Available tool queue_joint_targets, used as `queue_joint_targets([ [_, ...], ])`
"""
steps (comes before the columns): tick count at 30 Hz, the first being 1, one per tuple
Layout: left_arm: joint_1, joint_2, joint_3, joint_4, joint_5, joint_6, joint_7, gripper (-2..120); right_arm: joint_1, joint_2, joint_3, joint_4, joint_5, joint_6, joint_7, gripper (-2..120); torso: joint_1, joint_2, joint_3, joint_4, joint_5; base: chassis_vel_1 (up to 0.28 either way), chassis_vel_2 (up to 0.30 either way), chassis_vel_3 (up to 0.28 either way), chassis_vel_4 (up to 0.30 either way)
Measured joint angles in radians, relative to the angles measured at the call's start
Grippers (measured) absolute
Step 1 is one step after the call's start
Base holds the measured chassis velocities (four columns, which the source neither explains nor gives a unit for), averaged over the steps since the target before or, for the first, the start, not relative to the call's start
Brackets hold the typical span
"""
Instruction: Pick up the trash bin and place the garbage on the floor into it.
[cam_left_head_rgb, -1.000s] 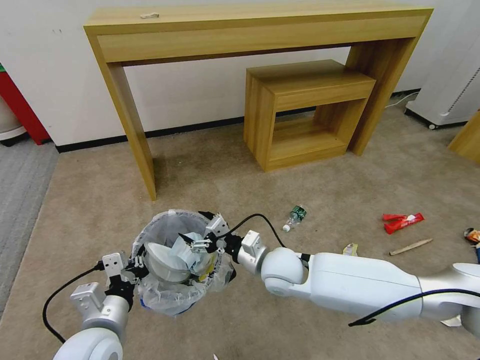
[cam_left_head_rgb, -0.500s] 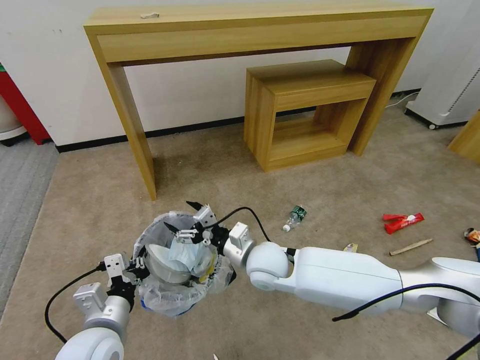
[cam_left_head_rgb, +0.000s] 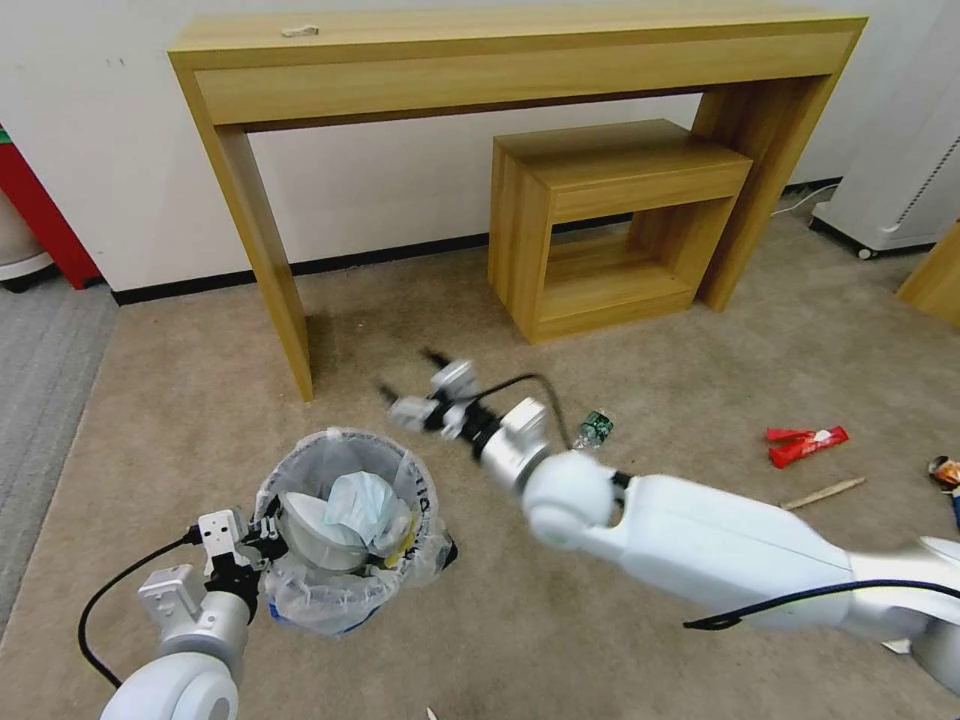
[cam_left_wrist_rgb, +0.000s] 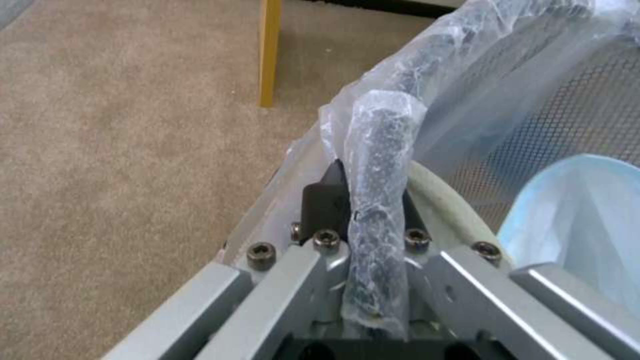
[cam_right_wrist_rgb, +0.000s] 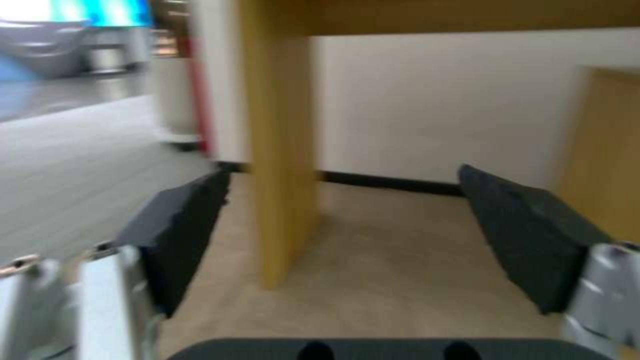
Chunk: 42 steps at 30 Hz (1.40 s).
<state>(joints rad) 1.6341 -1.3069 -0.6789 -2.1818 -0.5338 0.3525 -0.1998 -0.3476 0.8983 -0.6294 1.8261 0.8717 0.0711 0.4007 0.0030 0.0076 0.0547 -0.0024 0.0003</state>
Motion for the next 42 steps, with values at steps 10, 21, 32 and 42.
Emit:
queue_joint_targets([
  [10, -0.008, -0.005, -0.003, 0.004, 0.006, -0.007, 0.010, 1, -0.378, -0.225, 0.487, 0.011, -0.055, -0.084, 0.127, 100, 0.000, 0.000, 0.000, -0.0001, 0.0006, 0.000, 0.000, 0.000, 0.000],
  [21, -0.004, -0.009, -0.008, 0.006, 0.026, -0.019, 0.025, 1, -0.681, -0.291, 0.816, -0.040, -0.093, -0.037, 0.148, 100, 0.000, 0.000, 0.000, 0.0003, 0.0001, 0.000, 0.000, 0.000, 0.000],
  [32, 0.002, -0.015, -0.009, -0.002, 0.032, -0.022, 0.030, 1, -0.796, -0.253, 0.897, -0.050, -0.219, 0.080, 0.100, 100, 0.000, 0.000, 0.000, 0.0001, -0.0002, 0.000, 0.000, 0.000, 0.000],
  [42, 0.005, -0.015, -0.015, -0.003, 0.037, -0.027, 0.036, 1, -0.827, -0.214, 0.911, -0.057, -0.291, 0.118, 0.090, 100, 0.000, 0.000, 0.000, 0.0000, -0.0004, 0.000, 0.000, 0.000, 0.000],
])
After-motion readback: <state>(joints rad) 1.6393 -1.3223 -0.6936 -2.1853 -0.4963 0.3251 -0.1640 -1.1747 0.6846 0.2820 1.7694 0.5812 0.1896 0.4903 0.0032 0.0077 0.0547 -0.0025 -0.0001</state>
